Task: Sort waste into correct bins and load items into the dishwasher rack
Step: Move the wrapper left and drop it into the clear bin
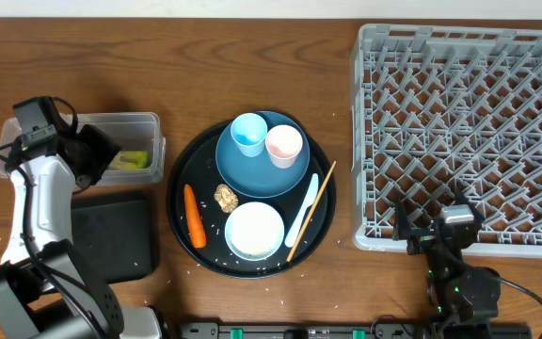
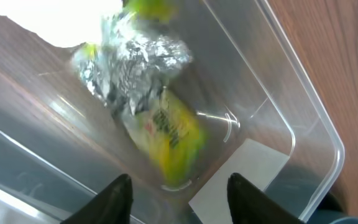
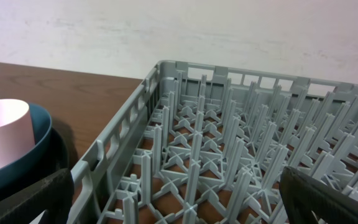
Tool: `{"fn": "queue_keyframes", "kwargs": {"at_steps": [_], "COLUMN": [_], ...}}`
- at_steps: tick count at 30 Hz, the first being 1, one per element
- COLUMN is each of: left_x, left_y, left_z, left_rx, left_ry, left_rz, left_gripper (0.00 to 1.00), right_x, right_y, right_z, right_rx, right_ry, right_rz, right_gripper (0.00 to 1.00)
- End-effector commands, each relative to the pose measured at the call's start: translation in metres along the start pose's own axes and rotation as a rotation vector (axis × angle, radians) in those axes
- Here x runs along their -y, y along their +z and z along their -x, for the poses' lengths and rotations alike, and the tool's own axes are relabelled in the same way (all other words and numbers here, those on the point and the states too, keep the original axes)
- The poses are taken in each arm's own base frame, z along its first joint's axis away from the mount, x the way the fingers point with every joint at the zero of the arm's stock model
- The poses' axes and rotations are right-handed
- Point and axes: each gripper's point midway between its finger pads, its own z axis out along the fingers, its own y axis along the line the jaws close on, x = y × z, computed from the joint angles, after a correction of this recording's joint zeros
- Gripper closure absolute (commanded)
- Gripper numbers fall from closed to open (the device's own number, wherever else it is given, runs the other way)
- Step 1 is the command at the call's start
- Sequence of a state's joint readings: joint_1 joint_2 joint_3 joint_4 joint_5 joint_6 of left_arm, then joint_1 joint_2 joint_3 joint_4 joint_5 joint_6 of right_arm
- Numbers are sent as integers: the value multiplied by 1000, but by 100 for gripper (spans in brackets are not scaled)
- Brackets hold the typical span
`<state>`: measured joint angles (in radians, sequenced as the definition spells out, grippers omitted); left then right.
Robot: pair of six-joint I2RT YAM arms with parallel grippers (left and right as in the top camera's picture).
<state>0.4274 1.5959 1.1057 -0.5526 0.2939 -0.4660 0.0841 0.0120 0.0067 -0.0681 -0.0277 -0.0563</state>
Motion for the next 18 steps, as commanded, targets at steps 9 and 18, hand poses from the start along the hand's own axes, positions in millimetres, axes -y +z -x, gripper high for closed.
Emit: {"fn": "queue_keyframes", "kwargs": {"at_steps": [9,18], "left_x": [49,51], "left_y": [-93,-129], "left_z": [17,-98], "left_rx": [206,-33], "left_ry": [105,279], "left_rz": [-146,-88], "left_gripper": [47,47], "right_x": [0,0], "right_y": [0,0], "right_z": [-1,-1], "right_rx": [0,0], "right_ry": [-8,-8], "right_rz": [0,0], "right_gripper": [1,1]}}
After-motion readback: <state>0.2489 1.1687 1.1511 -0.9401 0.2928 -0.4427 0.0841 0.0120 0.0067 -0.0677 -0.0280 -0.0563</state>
